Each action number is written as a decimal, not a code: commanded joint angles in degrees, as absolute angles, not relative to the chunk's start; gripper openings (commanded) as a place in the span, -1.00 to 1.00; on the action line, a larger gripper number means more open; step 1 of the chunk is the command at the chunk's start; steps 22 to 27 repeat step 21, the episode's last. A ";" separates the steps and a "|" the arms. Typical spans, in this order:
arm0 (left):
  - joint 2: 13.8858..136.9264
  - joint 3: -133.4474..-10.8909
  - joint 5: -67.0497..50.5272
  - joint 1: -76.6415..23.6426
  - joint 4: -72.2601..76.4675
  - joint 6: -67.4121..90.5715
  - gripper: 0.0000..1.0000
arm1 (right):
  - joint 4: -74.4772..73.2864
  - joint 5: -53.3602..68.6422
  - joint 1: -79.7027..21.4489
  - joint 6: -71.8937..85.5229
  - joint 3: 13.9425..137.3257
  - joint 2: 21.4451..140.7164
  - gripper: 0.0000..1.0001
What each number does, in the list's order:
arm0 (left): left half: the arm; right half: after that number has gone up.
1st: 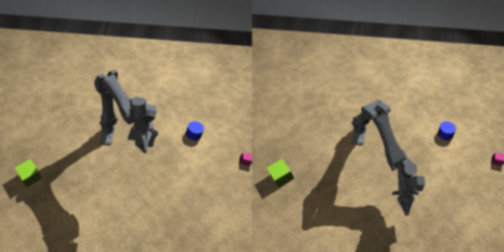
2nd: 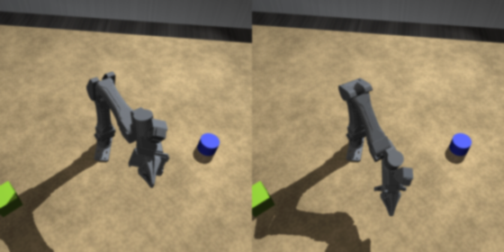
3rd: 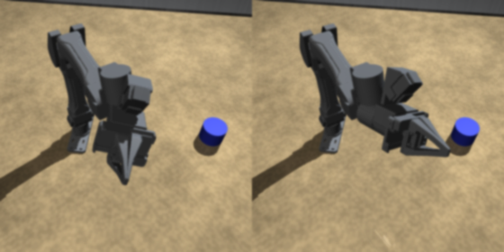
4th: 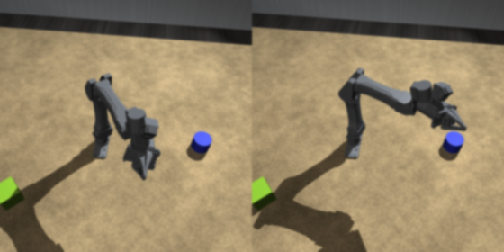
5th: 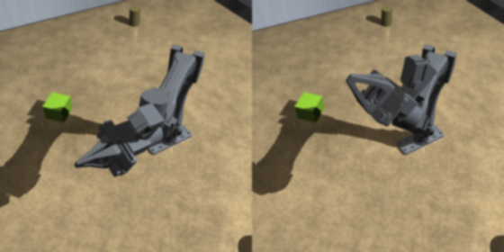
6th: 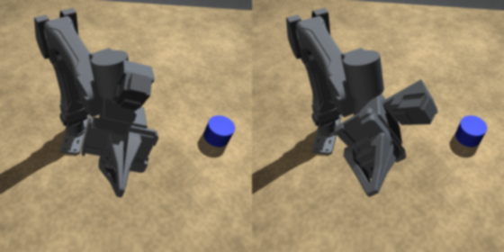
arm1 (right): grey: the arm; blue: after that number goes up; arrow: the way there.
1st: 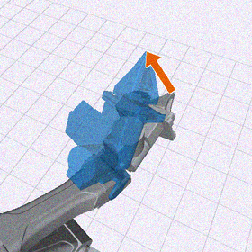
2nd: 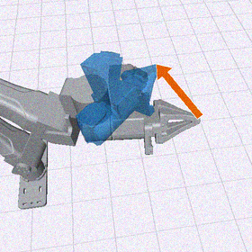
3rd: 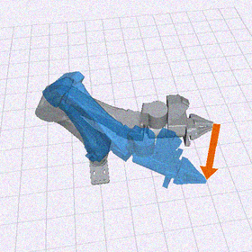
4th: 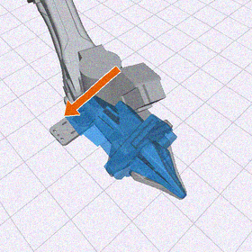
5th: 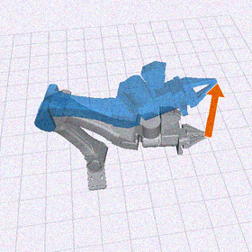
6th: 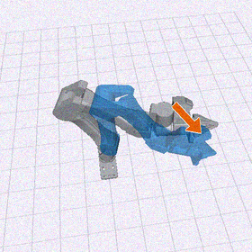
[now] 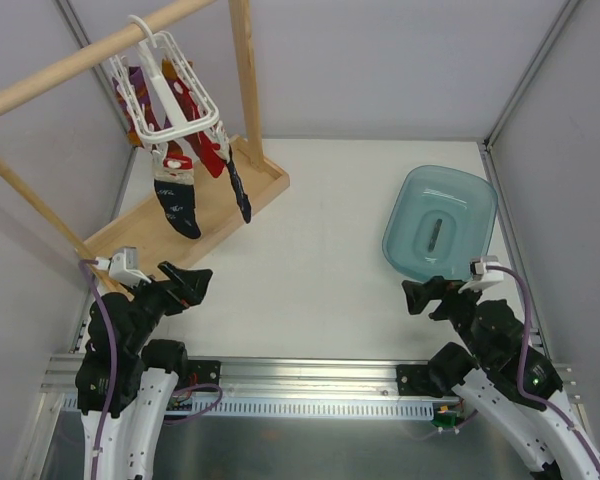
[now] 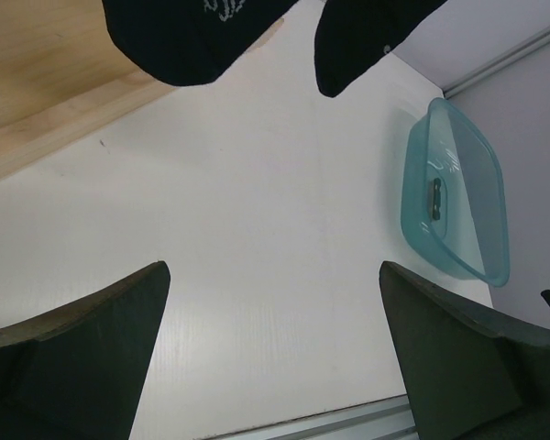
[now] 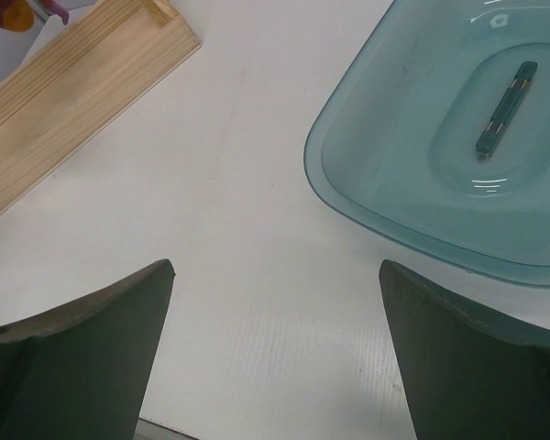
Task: Clip the socks to the hanger
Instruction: Reset both arms
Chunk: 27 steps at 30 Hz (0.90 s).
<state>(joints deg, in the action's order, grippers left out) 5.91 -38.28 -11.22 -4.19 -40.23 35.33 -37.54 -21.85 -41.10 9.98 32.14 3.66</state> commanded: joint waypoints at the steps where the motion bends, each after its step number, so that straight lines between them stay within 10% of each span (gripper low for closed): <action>1: 4.49 -37.97 -9.49 -4.57 -40.52 34.80 0.99 | -38.84 -23.90 -41.13 10.99 34.28 2.73 0.99; 27: 5.54 -37.62 -10.99 -4.83 -39.99 34.80 0.98 | -41.49 -29.53 -41.04 14.33 35.86 7.74 0.99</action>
